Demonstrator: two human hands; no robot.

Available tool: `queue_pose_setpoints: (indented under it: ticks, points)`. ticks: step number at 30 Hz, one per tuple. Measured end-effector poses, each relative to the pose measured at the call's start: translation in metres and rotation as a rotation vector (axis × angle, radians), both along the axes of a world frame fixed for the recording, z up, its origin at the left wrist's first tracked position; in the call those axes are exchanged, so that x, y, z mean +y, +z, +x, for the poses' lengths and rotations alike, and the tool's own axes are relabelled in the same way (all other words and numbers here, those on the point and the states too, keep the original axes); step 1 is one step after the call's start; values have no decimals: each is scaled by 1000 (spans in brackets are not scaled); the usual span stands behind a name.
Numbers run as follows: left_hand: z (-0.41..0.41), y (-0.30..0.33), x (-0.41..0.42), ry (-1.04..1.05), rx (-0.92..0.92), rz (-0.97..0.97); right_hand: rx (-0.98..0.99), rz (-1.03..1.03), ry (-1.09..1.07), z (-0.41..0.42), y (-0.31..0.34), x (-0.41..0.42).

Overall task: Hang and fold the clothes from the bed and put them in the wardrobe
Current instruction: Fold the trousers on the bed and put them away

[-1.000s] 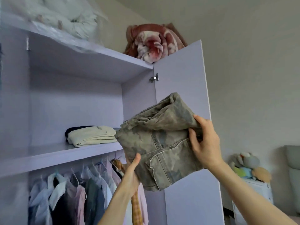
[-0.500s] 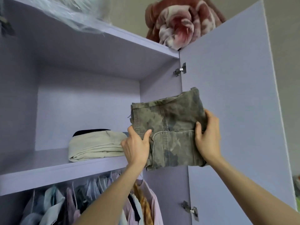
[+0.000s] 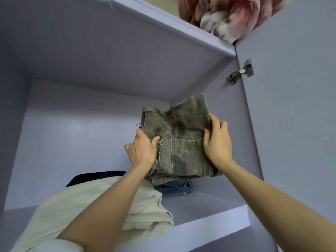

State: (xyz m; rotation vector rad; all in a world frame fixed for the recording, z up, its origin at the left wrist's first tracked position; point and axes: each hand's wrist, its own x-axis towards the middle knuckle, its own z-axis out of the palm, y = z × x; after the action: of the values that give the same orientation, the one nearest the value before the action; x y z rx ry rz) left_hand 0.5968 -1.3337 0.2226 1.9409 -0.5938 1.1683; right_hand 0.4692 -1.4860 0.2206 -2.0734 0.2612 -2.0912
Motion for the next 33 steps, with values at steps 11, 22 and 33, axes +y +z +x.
queue_pose_setpoints:
  ticks: [11,22,33]
  points:
    - [173,11,-93,50,465,225,418,98,147,221,4,-137]
    - [198,-44,-121,-43,716,969,1272,-147,-4,279,-46,-168]
    - [89,-7,-74,277,336,803,889,16,245,187,-53,-135]
